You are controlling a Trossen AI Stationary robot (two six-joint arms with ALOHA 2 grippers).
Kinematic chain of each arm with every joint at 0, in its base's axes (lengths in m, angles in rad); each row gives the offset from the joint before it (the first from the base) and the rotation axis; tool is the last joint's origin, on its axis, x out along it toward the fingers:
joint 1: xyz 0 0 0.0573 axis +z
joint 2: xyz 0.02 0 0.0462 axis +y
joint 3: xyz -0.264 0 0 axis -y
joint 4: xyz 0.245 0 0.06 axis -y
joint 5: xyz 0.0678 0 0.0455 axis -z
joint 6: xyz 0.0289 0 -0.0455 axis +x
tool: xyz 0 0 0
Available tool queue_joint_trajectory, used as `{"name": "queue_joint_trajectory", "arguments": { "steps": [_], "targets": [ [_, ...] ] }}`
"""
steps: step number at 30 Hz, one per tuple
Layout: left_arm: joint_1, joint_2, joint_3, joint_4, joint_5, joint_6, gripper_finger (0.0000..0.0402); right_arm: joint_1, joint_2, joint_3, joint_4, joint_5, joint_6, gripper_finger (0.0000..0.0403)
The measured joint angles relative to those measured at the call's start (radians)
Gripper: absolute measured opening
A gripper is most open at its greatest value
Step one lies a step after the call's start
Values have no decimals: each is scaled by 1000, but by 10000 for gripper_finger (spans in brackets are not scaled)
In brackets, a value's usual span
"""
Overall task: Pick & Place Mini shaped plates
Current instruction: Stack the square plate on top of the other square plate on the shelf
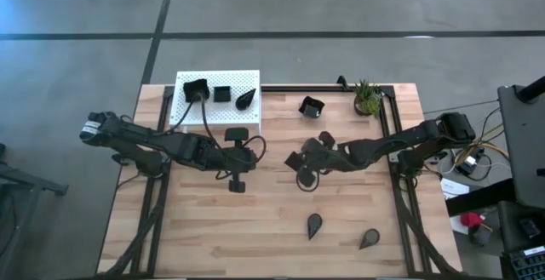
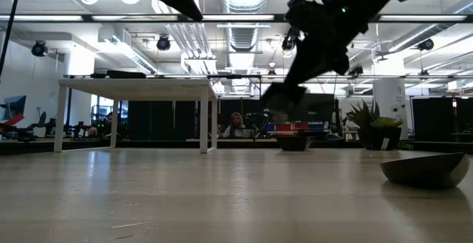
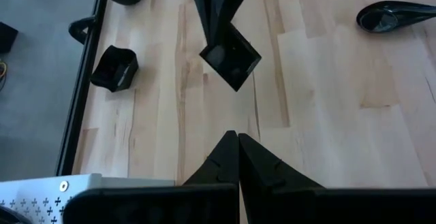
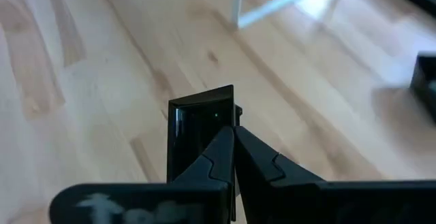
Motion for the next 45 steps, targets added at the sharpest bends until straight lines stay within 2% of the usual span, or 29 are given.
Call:
{"name": "queue_joint_trajectory", "arguments": {
  "steps": [13,17,22,26,35,40,45],
  "targets": [
    [0,0,0,25,0,-2,1,50,0,138,2,126,-196,8],
    [0,0,0,51,0,-2,21,56,0,167,2,152,-236,8],
    [0,1,0,89,-1,-2,61,56,0,181,27,154,-264,8],
    [3,15,-4,142,-20,-37,79,57,0,173,95,153,-306,8],
    [19,55,-15,221,-125,-103,80,56,0,170,135,153,-344,8],
    [38,55,-45,299,-127,-194,80,56,0,169,143,152,-355,8],
    [41,55,-90,378,-129,-204,81,56,0,170,164,152,-378,8]
  ]
}}
